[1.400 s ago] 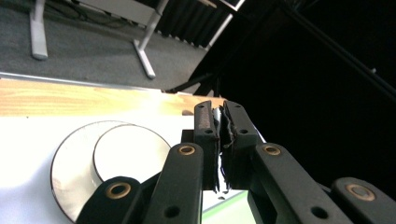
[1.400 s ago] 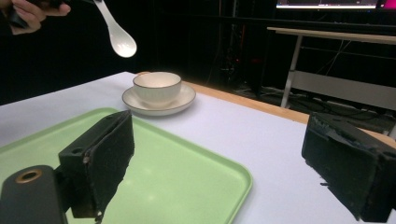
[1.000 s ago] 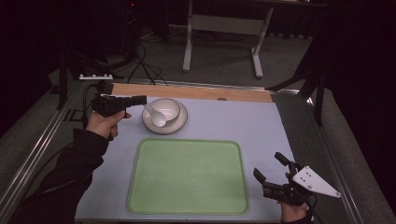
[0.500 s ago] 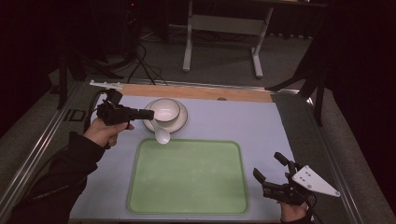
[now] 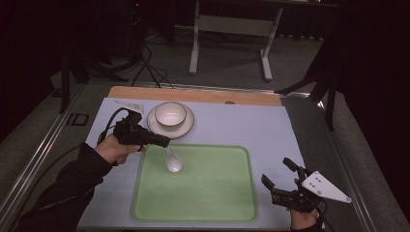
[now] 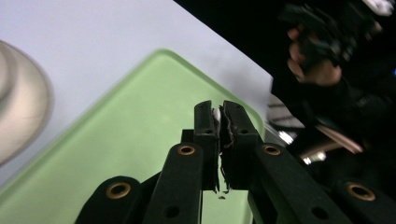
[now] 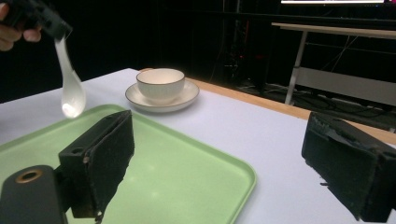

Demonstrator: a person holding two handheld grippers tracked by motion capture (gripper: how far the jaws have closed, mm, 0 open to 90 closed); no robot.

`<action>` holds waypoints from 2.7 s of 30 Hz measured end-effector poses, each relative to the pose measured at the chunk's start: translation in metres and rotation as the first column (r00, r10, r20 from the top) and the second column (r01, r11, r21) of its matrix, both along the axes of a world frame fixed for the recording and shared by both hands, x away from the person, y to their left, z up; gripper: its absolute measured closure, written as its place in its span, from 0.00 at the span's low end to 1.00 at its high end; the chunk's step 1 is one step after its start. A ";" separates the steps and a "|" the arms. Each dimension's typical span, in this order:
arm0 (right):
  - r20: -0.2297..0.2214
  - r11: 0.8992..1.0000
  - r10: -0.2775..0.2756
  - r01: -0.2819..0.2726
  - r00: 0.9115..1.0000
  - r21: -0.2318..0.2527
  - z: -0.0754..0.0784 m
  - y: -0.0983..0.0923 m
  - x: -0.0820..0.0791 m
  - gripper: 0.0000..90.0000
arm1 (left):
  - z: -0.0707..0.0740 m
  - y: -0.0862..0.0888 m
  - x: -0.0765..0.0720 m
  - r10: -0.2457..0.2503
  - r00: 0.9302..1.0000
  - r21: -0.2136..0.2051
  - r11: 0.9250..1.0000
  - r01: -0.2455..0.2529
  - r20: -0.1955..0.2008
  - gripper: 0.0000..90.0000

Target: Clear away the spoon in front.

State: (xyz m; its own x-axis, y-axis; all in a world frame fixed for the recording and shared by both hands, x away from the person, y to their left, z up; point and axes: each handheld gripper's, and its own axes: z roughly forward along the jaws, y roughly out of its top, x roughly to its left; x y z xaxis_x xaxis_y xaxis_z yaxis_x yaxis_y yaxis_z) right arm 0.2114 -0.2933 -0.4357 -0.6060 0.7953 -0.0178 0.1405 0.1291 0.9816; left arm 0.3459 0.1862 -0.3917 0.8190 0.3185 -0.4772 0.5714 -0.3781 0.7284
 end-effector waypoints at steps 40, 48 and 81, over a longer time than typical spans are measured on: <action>-0.014 1.000 0.019 -0.019 1.000 0.007 -0.001 -0.001 0.001 0.10 | -0.105 -0.040 0.017 -0.102 0.995 -0.022 0.995 0.102 -0.014 0.82; -0.016 1.000 0.025 -0.024 1.000 0.006 -0.001 0.000 0.001 0.10 | -0.124 -0.045 0.020 0.029 0.999 0.063 0.998 -0.028 -0.019 0.72; -0.020 0.999 0.036 -0.036 0.999 0.003 -0.001 0.001 0.001 0.11 | -0.118 -0.043 0.017 0.272 0.960 0.078 0.958 -0.276 0.065 0.66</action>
State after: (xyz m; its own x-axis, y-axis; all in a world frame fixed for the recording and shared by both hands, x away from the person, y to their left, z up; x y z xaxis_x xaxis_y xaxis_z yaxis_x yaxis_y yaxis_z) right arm 0.2123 -0.2927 -0.4368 -0.6345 0.7729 -0.0034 0.1550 0.1315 0.9791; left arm 0.3629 0.1436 -0.5094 0.7181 0.5718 -0.3967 0.6231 -0.2744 0.7324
